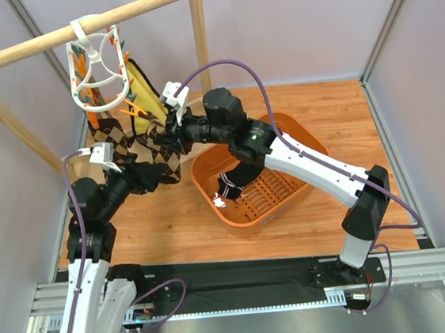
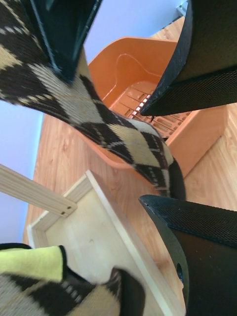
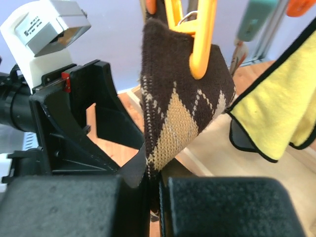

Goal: Remove the socks clipped to the hanger

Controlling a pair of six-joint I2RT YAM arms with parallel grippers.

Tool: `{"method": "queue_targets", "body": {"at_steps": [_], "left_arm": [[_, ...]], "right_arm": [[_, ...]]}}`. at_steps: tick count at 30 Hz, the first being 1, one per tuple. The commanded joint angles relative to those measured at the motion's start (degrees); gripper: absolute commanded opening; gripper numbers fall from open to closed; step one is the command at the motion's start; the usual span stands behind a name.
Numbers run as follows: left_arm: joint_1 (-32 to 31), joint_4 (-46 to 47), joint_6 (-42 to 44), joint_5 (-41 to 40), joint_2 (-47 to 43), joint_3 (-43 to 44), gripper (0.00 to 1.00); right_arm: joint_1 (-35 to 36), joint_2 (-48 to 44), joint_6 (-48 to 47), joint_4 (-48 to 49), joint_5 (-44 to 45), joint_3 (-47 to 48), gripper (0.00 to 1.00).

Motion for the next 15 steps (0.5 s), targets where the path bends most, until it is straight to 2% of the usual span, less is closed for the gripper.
{"method": "queue_targets", "body": {"at_steps": [1, 12, 15], "left_arm": [[-1.00, 3.40, 2.40, 1.29, 0.84, 1.51, 0.72], [-2.41, 5.07, 2.50, 1.49, 4.01, 3.01, 0.72], [-2.67, 8.14, 0.48, 4.73, 4.98, 3.27, 0.72]], "right_arm": [[0.16, -0.96, 3.54, 0.35, -4.62, 2.88, 0.02], [-1.07, 1.42, 10.65, 4.56, -12.36, 4.73, 0.04], [-1.42, 2.21, 12.24, 5.53, -13.24, 4.73, 0.04]]}}
